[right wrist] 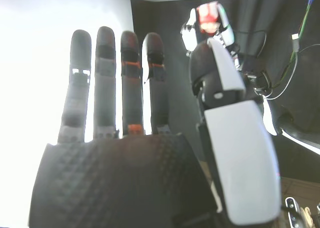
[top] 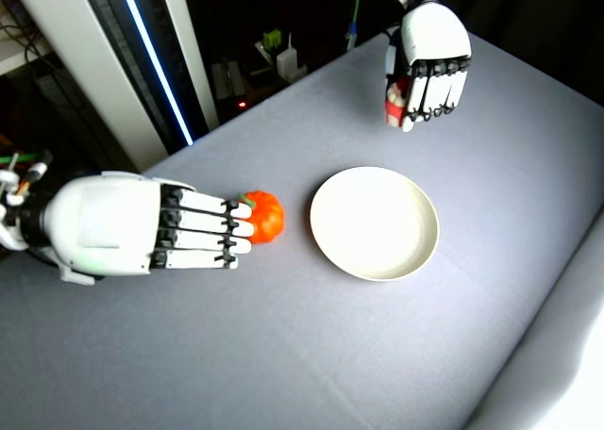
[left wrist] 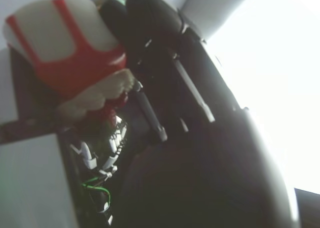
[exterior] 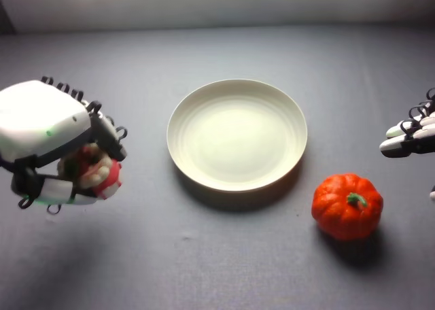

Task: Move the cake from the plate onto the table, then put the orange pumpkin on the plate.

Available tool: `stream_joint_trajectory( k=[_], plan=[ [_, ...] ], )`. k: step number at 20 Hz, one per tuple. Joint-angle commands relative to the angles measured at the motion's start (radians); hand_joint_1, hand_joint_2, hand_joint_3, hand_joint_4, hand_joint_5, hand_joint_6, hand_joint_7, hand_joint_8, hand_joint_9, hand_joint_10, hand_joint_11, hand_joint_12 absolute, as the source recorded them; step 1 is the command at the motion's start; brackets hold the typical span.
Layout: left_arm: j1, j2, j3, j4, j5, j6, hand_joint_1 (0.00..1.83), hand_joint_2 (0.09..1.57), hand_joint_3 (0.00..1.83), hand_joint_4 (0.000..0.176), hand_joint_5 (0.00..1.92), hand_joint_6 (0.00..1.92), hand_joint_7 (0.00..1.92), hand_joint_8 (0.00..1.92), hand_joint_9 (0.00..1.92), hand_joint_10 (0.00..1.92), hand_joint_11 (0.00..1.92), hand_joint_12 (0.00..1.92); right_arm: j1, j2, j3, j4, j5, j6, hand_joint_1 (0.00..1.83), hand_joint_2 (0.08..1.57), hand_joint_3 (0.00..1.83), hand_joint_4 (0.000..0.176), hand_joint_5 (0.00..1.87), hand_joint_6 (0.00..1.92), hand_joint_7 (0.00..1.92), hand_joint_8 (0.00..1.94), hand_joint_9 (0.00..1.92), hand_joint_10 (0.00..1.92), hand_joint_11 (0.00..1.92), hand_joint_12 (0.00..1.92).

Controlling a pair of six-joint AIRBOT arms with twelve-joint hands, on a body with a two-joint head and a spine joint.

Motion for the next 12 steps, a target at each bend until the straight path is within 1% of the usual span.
stream_joint_trajectory(
  k=[1,2,3,4,5,6,7,8,9,10,11,12],
  plan=[
    [0.005,0.003,0.002,-0.021,-0.091,0.009,1.27,1.01,0.0,0.008,1.34,0.28,1.18,0.71,1.21,0.21,0.93,0.91,0.011,0.006,0.001,0.036,0.109,0.009,0.67,1.26,0.0,0.0,0.6,0.0,0.53,0.0,0.55,0.0,0.2,1.09],
    [0.019,-0.003,0.002,-0.033,-0.087,0.013,1.26,1.02,0.0,0.03,1.25,0.47,1.2,0.66,1.23,0.09,0.93,0.83,0.011,0.005,0.003,0.036,0.107,0.009,0.67,1.26,0.0,0.0,0.6,0.0,0.54,0.0,0.56,0.01,0.22,1.1],
    [0.029,-0.007,0.002,-0.044,-0.08,0.018,1.26,1.02,0.0,0.029,1.22,0.52,1.23,0.62,1.23,0.04,0.94,0.76,0.011,0.005,0.005,0.036,0.105,0.009,0.67,1.26,0.0,0.0,0.61,0.0,0.54,0.0,0.57,0.01,0.23,1.11],
    [0.04,-0.009,0.002,-0.05,-0.073,0.021,1.21,1.0,0.0,0.0,1.25,0.5,1.12,0.24,1.2,0.01,0.91,0.67,0.011,0.005,0.007,0.036,0.101,0.009,0.68,1.25,0.0,0.0,0.61,0.0,0.56,0.01,0.58,0.01,0.24,1.11],
    [0.054,-0.01,0.002,-0.06,-0.065,0.022,1.16,0.95,0.0,0.0,1.05,0.17,1.08,0.08,1.13,0.0,0.87,0.65,0.011,0.005,0.01,0.033,0.093,0.009,0.67,1.25,0.0,0.0,0.59,0.0,0.56,0.01,0.6,0.02,0.26,1.12],
    [0.069,-0.008,0.0,-0.069,-0.064,0.022,1.14,0.93,0.0,0.0,1.01,0.05,1.06,0.03,1.1,0.0,0.84,0.66,0.011,0.005,0.013,0.027,0.084,0.009,0.65,1.26,0.0,0.0,0.58,0.0,0.55,0.0,0.61,0.01,0.26,1.16],
    [0.083,-0.003,-0.005,-0.08,-0.072,0.022,1.04,0.93,0.0,0.0,0.9,0.01,0.95,0.0,0.96,0.0,0.68,0.6,0.017,0.005,0.014,0.021,0.076,0.009,0.68,1.25,0.0,0.0,0.56,0.0,0.54,0.0,0.61,0.01,0.25,1.19],
    [0.092,0.001,-0.011,-0.087,-0.08,0.022,0.94,0.92,0.0,0.0,0.73,0.0,0.8,0.0,0.81,0.0,0.53,0.66,0.025,0.005,0.014,0.013,0.069,0.009,0.7,1.23,0.0,0.0,0.53,0.0,0.54,0.0,0.59,0.0,0.2,1.23],
    [0.101,0.006,-0.017,-0.095,-0.093,0.022,0.88,0.91,0.0,0.0,0.64,0.0,0.71,0.0,0.72,0.0,0.46,0.65,0.038,0.004,0.014,-0.001,0.058,0.009,0.68,1.21,0.0,0.0,0.48,0.0,0.5,0.0,0.55,0.0,0.15,1.25],
    [0.109,0.01,-0.022,-0.102,-0.106,0.022,0.83,0.9,0.0,0.0,0.57,0.0,0.63,0.0,0.65,0.0,0.41,0.63,0.055,0.001,0.015,-0.025,0.039,0.009,0.83,1.11,0.0,0.0,0.36,0.0,0.44,0.0,0.52,0.0,0.1,1.32],
    [0.117,0.013,-0.025,-0.108,-0.116,0.022,0.82,0.89,0.0,0.009,0.51,0.0,0.56,0.0,0.59,0.0,0.39,0.62,0.081,-0.005,0.016,-0.059,0.01,0.009,0.82,1.05,0.0,0.048,0.24,0.0,0.36,0.0,0.49,0.0,0.13,1.38],
    [0.125,0.016,-0.028,-0.115,-0.126,0.021,0.83,0.89,0.0,0.011,0.49,0.0,0.52,0.0,0.56,0.0,0.38,0.62,0.101,-0.011,0.019,-0.085,-0.013,0.009,0.77,1.02,0.0,0.097,0.14,0.0,0.31,0.0,0.55,0.02,0.23,1.36]
  ],
)
